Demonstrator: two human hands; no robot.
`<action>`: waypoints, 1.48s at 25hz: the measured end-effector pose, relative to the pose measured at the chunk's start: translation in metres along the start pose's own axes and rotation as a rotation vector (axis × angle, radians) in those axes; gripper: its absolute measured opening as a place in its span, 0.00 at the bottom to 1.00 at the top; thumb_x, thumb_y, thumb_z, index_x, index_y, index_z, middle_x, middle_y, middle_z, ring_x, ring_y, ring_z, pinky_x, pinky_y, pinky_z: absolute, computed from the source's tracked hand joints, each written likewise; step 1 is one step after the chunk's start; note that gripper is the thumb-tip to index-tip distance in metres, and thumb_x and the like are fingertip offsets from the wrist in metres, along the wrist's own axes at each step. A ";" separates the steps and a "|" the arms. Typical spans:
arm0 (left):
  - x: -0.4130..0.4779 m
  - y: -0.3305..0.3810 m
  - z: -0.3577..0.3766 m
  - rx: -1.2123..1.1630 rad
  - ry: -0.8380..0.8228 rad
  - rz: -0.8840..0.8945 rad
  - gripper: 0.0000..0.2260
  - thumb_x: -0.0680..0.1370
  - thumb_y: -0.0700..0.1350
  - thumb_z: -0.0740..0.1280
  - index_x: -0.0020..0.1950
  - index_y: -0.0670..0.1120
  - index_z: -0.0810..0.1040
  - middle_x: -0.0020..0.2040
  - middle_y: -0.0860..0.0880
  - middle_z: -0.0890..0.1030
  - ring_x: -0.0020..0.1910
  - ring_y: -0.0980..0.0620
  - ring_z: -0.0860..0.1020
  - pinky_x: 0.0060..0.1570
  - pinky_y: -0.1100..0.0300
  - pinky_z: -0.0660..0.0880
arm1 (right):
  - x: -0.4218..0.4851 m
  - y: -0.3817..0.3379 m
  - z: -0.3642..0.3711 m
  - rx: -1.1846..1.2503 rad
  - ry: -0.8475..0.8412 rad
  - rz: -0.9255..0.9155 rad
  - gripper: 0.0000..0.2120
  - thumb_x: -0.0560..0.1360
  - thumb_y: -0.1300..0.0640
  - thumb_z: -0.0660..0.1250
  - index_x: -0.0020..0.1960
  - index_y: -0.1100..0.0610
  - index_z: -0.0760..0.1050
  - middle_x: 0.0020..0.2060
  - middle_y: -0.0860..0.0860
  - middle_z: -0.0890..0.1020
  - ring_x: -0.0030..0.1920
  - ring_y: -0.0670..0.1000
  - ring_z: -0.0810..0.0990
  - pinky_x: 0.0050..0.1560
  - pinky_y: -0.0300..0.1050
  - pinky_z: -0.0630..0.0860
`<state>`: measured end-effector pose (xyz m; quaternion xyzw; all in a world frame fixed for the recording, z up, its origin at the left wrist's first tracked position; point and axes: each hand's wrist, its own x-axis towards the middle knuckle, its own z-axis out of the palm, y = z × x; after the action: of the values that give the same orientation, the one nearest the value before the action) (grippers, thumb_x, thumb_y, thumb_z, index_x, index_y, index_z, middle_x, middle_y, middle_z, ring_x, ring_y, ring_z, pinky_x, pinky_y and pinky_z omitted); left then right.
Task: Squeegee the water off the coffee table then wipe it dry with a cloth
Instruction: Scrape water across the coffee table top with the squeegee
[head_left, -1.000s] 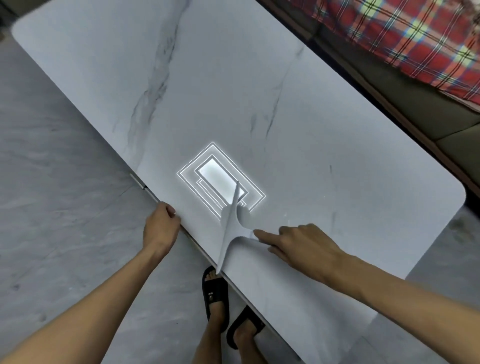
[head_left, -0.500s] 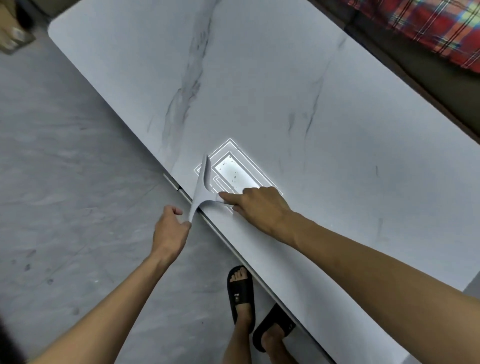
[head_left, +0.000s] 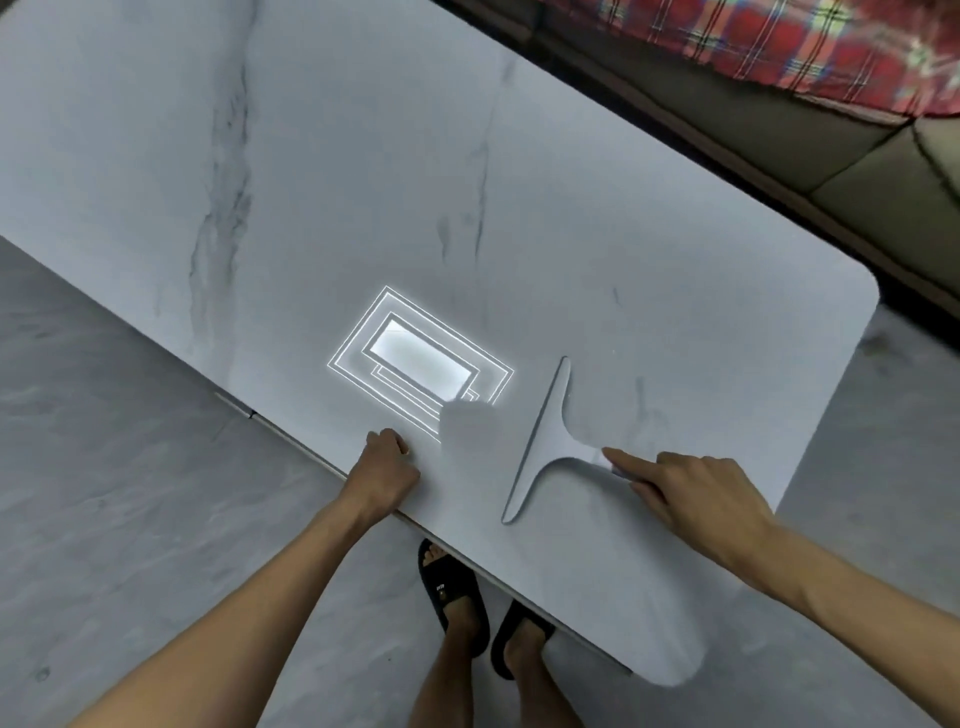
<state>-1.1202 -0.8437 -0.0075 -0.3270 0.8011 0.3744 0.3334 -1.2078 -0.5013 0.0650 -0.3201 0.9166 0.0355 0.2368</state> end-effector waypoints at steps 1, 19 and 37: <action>-0.001 0.004 0.006 0.030 -0.024 0.009 0.06 0.73 0.39 0.59 0.50 0.41 0.69 0.52 0.43 0.71 0.38 0.46 0.72 0.31 0.57 0.65 | -0.013 0.008 0.001 -0.017 0.002 0.019 0.19 0.81 0.43 0.49 0.72 0.33 0.60 0.34 0.44 0.71 0.35 0.51 0.79 0.33 0.44 0.63; -0.021 0.026 0.056 0.050 0.078 -0.028 0.07 0.75 0.40 0.60 0.52 0.47 0.67 0.44 0.46 0.74 0.37 0.51 0.72 0.34 0.57 0.66 | 0.003 0.002 0.014 -0.022 0.132 -0.271 0.14 0.79 0.46 0.62 0.65 0.37 0.74 0.31 0.50 0.78 0.25 0.54 0.76 0.27 0.42 0.63; -0.020 0.148 0.119 -0.229 0.329 -0.114 0.10 0.74 0.38 0.60 0.54 0.47 0.67 0.41 0.48 0.75 0.35 0.49 0.73 0.30 0.59 0.65 | 0.128 0.166 -0.108 0.237 0.144 0.003 0.18 0.80 0.54 0.54 0.69 0.43 0.64 0.47 0.57 0.82 0.43 0.63 0.75 0.43 0.50 0.70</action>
<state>-1.1890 -0.6659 0.0054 -0.4641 0.7773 0.3851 0.1793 -1.4395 -0.4662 0.0883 -0.2901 0.9296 -0.0958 0.2063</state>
